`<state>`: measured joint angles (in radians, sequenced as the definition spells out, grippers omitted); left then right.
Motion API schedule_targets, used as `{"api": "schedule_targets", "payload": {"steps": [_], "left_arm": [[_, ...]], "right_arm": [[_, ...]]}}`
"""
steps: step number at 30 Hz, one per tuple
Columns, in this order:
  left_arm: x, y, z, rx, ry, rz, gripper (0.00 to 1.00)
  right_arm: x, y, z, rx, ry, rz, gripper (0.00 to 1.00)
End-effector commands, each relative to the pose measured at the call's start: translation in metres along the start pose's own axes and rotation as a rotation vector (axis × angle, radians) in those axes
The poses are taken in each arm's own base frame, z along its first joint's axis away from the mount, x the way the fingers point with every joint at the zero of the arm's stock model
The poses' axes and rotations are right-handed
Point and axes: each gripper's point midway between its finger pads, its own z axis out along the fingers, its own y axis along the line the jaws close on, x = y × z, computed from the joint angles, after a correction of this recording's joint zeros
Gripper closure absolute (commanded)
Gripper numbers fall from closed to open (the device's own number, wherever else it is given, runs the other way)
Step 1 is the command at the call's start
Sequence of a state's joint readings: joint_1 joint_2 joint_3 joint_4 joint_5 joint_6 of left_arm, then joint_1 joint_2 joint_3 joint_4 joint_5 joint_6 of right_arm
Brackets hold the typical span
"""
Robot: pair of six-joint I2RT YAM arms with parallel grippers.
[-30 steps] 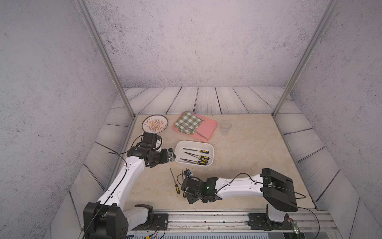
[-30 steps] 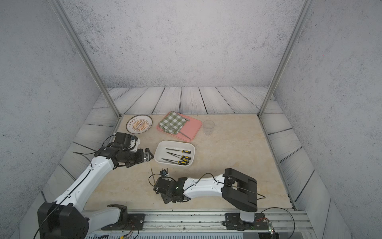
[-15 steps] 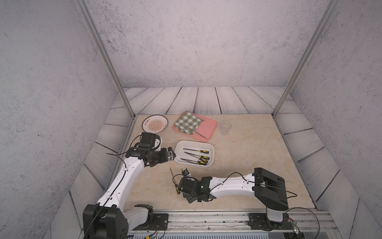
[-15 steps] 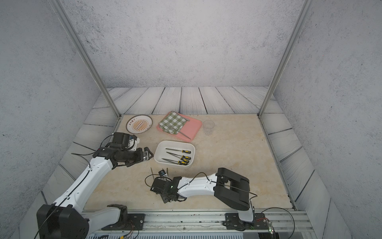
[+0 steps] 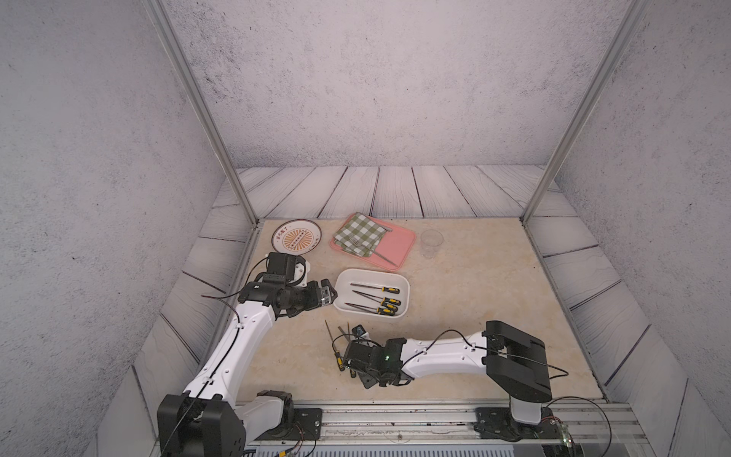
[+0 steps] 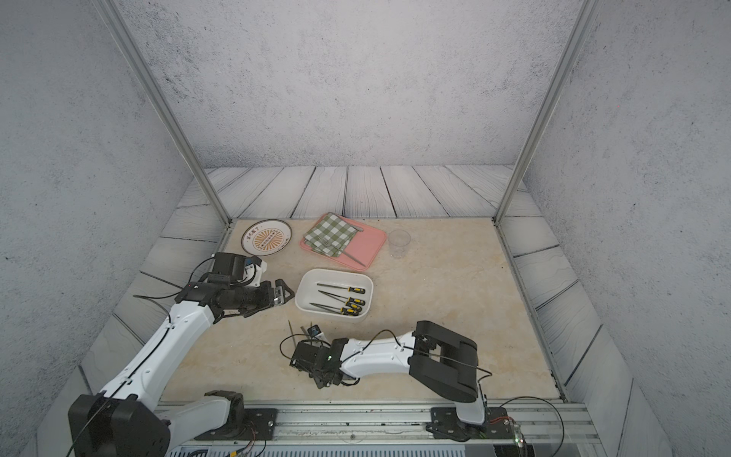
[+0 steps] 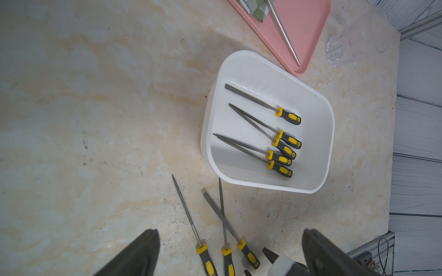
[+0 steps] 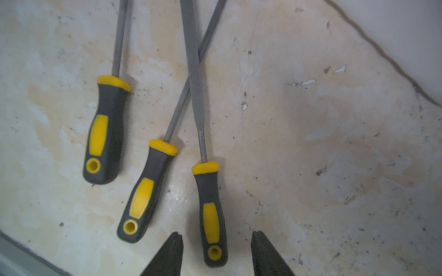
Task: Put the file tool into the storage box
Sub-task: Pick up the file tool from the center of the board.
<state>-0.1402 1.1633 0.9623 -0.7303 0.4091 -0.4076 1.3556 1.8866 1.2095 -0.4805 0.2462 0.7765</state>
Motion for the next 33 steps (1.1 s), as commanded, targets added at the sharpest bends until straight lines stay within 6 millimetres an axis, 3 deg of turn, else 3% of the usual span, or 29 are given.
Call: {"api": "schedule_targets", "payload": {"steps": [1, 16, 23, 28, 33], "left_arm": [[-0.001, -0.001, -0.004, 0.008, -0.013, 0.001, 0.01], [0.002, -0.002, -0.001, 0.024, 0.004, -0.003, 0.02], [0.000, -0.002, -0.002, 0.021, 0.000, -0.003, 0.02], [-0.002, -0.002, -0.007, 0.008, -0.022, 0.006, 0.02], [-0.005, -0.006, -0.017, 0.019, -0.065, 0.024, 0.02]], "right_arm": [[-0.011, 0.000, -0.006, 0.019, -0.022, -0.024, 0.49], [-0.008, 0.007, 0.012, -0.003, -0.019, -0.124, 0.53], [-0.002, 0.002, 0.017, 0.020, -0.009, -0.172, 0.71], [0.001, -0.009, 0.006, 0.044, -0.007, -0.265, 0.81], [-0.007, -0.017, -0.019, 0.049, -0.055, -0.353, 0.85]]}}
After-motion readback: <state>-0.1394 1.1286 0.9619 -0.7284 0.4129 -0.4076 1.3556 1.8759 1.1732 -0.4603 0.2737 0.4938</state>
